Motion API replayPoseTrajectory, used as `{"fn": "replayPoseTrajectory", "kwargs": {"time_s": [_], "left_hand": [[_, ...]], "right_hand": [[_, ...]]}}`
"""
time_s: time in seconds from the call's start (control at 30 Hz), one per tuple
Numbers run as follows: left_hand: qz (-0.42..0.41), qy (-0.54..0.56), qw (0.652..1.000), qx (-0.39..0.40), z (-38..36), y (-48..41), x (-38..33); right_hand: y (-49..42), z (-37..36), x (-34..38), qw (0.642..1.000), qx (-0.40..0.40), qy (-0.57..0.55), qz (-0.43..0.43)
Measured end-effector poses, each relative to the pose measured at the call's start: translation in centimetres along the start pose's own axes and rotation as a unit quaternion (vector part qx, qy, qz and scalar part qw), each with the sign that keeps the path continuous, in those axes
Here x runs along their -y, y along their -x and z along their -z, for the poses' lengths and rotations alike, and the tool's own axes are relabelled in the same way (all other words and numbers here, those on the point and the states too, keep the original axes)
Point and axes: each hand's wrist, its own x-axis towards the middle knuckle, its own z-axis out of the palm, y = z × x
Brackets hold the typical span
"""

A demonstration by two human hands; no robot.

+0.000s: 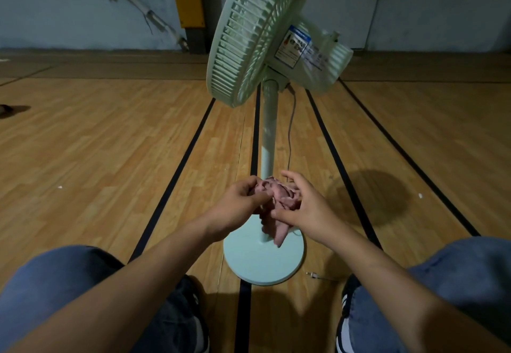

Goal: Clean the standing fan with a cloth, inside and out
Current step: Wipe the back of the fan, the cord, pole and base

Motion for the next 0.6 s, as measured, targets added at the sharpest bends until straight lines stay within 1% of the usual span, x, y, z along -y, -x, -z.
{"fn": "replayPoseTrajectory", "kwargs": {"time_s": [0.07,0.1,0.17,0.23,0.3,0.37,0.47,0.6], "left_hand": [[0.016,0.045,0.999,0.003,0.3,0.0,-0.1],[0.026,0.069,0.997,0.003,0.5,0.0,-0.2],[0.049,0.116,0.992,0.003,0.9,-0.2,-0.4],[0.07,0.165,0.984,-0.002,1.1,-0.4,-0.5],[0.083,0.244,0.966,0.0,1.2,-0.3,-0.7],[0.1,0.308,0.946,-0.003,1.3,-0.5,-0.6],[0.114,0.339,0.934,-0.017,1.3,-0.7,-0.2],[0.134,0.342,0.93,-0.006,1.2,-0.7,0.5]], "right_hand": [[0.1,0.4,0.4,0.996,0.032,-0.071,-0.033],[0.0,0.7,0.6,0.992,0.035,-0.115,-0.047],[-0.1,1.3,0.9,0.978,0.016,-0.199,-0.066],[-0.1,1.8,1.0,0.968,-0.005,-0.241,-0.069],[-0.2,2.1,0.9,0.966,-0.012,-0.245,-0.076],[-0.1,2.1,0.8,0.963,0.002,-0.256,-0.09],[0.1,1.7,1.1,0.957,0.032,-0.275,-0.09],[0.0,1.1,1.4,0.98,0.002,-0.185,-0.077]]}}
